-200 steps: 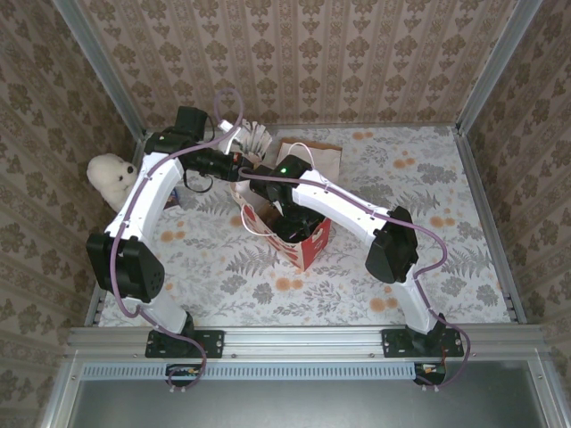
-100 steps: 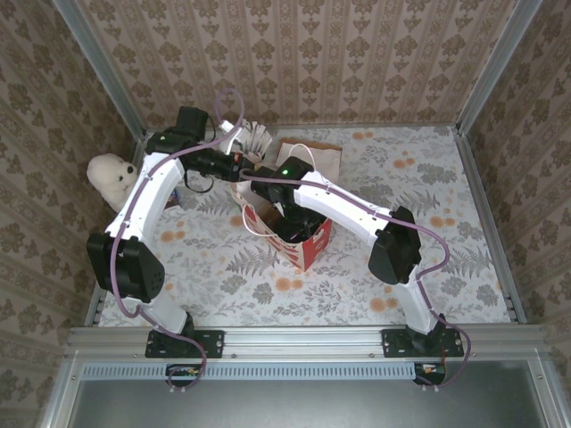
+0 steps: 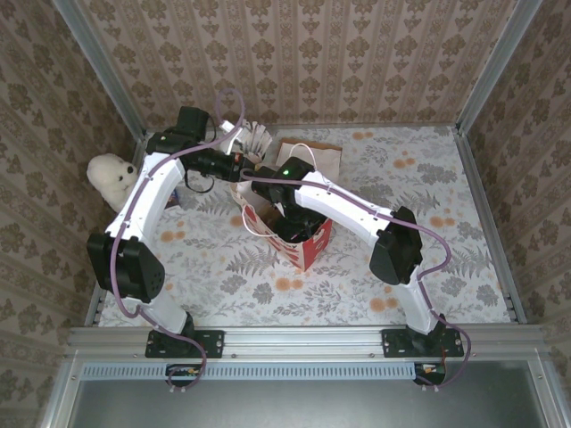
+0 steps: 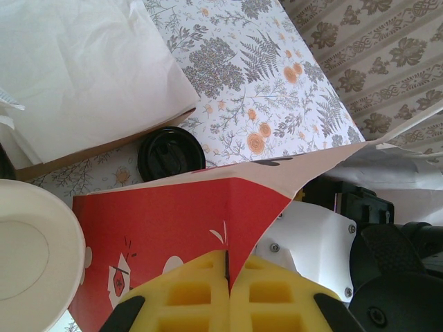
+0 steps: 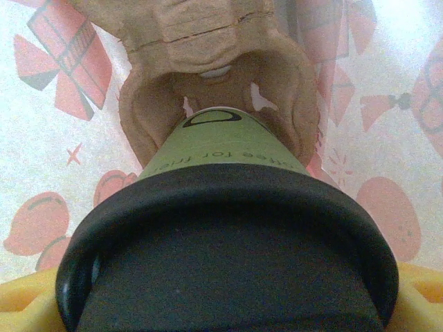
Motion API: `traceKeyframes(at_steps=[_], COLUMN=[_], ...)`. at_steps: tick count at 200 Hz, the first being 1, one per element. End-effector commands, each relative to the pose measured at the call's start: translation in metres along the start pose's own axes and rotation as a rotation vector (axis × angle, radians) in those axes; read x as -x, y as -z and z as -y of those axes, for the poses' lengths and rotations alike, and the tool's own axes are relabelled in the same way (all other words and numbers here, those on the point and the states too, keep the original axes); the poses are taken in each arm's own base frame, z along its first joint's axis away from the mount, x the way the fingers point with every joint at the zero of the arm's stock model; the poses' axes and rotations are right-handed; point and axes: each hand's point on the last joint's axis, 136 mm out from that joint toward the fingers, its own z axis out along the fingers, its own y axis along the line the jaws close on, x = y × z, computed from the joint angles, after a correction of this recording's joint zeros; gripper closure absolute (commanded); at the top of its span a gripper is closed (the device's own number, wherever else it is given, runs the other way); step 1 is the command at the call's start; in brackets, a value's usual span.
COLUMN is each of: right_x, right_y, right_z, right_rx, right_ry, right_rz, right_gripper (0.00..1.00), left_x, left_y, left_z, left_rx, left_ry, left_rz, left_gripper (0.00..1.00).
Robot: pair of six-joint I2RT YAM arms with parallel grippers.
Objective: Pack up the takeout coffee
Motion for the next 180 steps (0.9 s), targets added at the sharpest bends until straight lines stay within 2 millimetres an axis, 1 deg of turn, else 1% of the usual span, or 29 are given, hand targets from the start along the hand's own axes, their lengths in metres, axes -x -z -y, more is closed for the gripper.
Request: traceKeyframes(at_steps=[1, 58, 180], right_x=[-0.0024, -0.0011, 0.0047], right_y=[0.0116, 0.01, 0.0131], right_z=[0.0087, 0.0096, 0.0085], right_rx=[-0.018, -0.024, -0.01], right_ry=[0.01, 0.01, 0.005], right_rz=[0.034, 0.041, 0.095], right_gripper=[0.43, 0.44, 0.45], left_x=[0.0081, 0.008, 0.0084], left_y=[0.0011, -0.0003, -0.0007], left_z=[0.0079, 0.0082, 0.0092], left_rx=[-0.026, -0.028, -0.028], left_ry=[-0.012, -0.014, -0.016], left_rz=[0.016, 0.012, 0.01], left_gripper=[1.0, 1.0, 1.0])
